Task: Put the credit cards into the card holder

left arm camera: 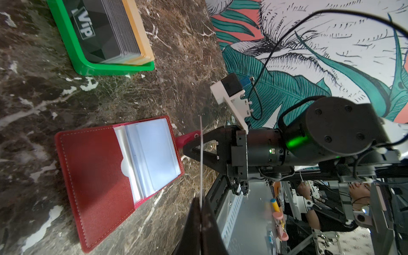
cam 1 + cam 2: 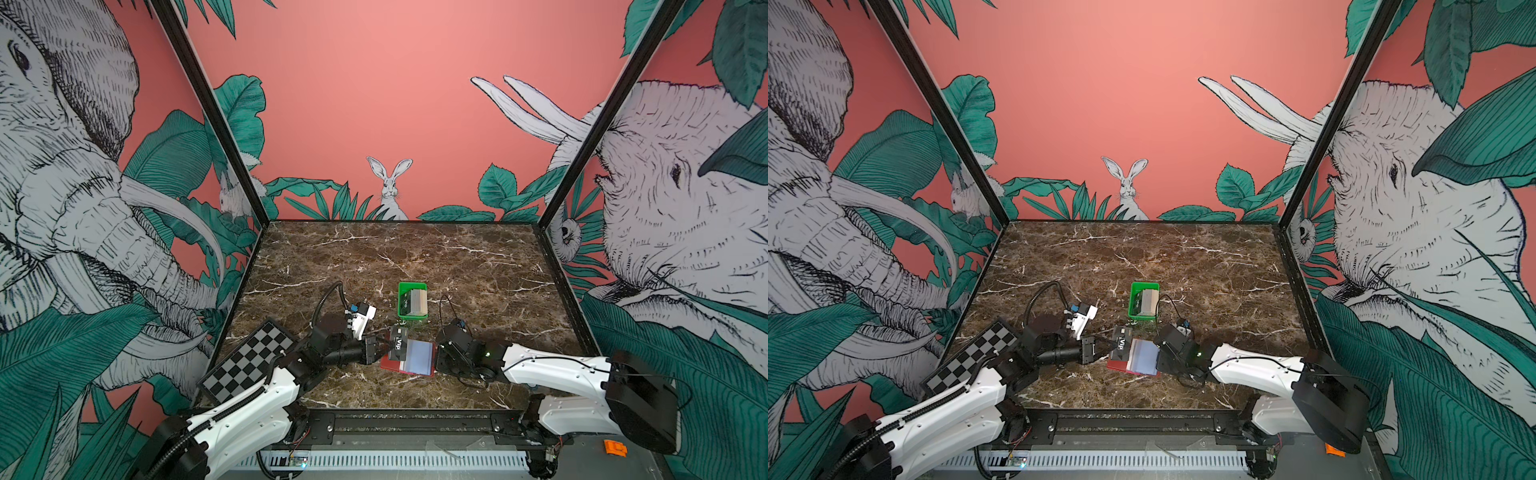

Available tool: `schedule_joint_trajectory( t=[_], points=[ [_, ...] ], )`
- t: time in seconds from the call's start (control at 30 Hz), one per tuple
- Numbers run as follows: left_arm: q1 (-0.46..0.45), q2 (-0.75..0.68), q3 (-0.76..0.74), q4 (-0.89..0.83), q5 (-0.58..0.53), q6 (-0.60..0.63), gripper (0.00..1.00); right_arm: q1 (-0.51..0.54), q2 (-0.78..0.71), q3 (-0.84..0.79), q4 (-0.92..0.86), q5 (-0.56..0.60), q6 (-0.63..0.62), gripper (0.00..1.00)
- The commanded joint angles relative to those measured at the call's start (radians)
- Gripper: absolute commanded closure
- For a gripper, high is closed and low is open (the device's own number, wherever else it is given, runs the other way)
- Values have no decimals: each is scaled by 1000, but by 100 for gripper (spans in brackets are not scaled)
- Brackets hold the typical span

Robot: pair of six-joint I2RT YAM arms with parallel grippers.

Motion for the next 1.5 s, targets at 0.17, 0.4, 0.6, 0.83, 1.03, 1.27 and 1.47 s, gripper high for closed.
schedule_joint_trajectory(
  t=[0.17, 0.4, 0.6, 0.83, 1.03, 1.27, 1.47],
  points=[
    [-1, -3, -24, 34, 19, -15, 99, 6, -12, -42, 87, 27, -4, 78],
    [-21, 7, -32, 44, -119, -61, 100, -34, -23, -71, 108, 11, -82, 80],
    [-38, -45, -12, -10, -257, -100, 100, -105, -10, -76, 131, -56, -218, 81],
    [-50, -69, 4, -66, -331, -129, 100, -183, 28, -41, 150, -163, -344, 81],
    [-83, -50, 5, -36, -388, -134, 99, -191, 94, 5, 139, -196, -411, 82],
    [-83, -21, 40, -61, -350, -120, 100, -191, 146, 46, 145, -171, -416, 83],
    [-83, -49, 31, -110, -328, -85, 100, -190, 45, 57, 96, -132, -441, 84]
  ],
)
